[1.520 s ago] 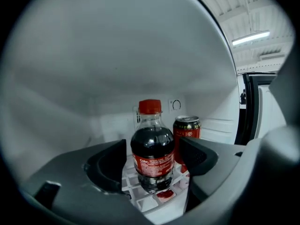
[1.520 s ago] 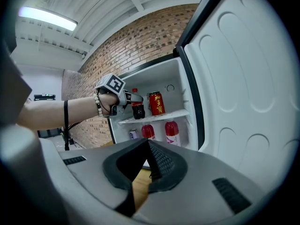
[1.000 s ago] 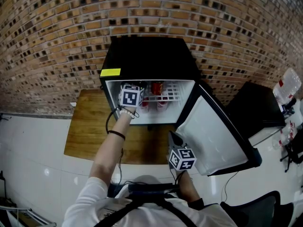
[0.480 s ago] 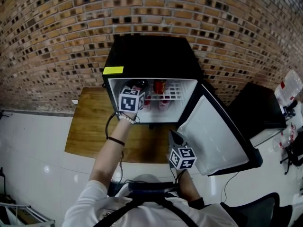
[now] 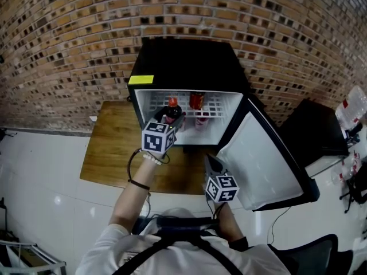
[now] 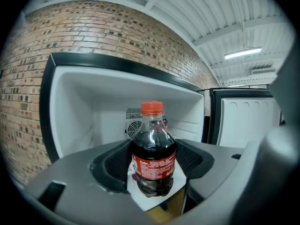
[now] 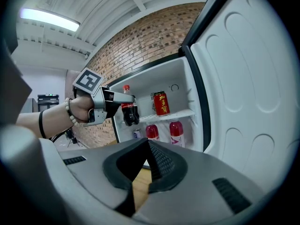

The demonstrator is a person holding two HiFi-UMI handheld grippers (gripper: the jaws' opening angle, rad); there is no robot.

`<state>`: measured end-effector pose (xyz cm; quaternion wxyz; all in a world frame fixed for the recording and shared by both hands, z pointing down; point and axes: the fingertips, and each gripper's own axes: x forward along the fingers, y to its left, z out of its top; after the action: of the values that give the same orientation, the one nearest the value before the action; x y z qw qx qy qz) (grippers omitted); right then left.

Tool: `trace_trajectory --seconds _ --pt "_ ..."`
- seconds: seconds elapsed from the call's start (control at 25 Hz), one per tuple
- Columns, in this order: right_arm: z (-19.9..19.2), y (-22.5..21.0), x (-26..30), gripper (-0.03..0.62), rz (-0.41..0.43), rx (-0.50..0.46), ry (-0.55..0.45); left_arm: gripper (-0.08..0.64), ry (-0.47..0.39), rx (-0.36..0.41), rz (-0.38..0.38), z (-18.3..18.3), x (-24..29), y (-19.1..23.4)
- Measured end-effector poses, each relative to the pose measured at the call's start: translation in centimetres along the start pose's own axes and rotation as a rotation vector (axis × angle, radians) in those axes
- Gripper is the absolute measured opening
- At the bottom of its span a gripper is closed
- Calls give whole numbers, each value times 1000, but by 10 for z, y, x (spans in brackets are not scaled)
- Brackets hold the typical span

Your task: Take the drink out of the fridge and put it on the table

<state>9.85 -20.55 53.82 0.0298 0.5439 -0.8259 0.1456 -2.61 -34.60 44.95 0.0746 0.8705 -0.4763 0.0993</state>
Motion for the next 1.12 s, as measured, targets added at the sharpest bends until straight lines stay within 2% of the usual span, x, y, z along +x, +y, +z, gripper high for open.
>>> trace_trajectory --seconds 0.4,0.76,1.12 --pt "-5 4 1 8 9 -1 11 293 30 -49 -21 -76 -27 -19" --pt "-7 2 0 8 5 1 11 293 71 -1 -6 -156 -30 -25" --pt "-7 1 -2 8 -4 3 12 293 115 -32 -19 -202 -29 -31"
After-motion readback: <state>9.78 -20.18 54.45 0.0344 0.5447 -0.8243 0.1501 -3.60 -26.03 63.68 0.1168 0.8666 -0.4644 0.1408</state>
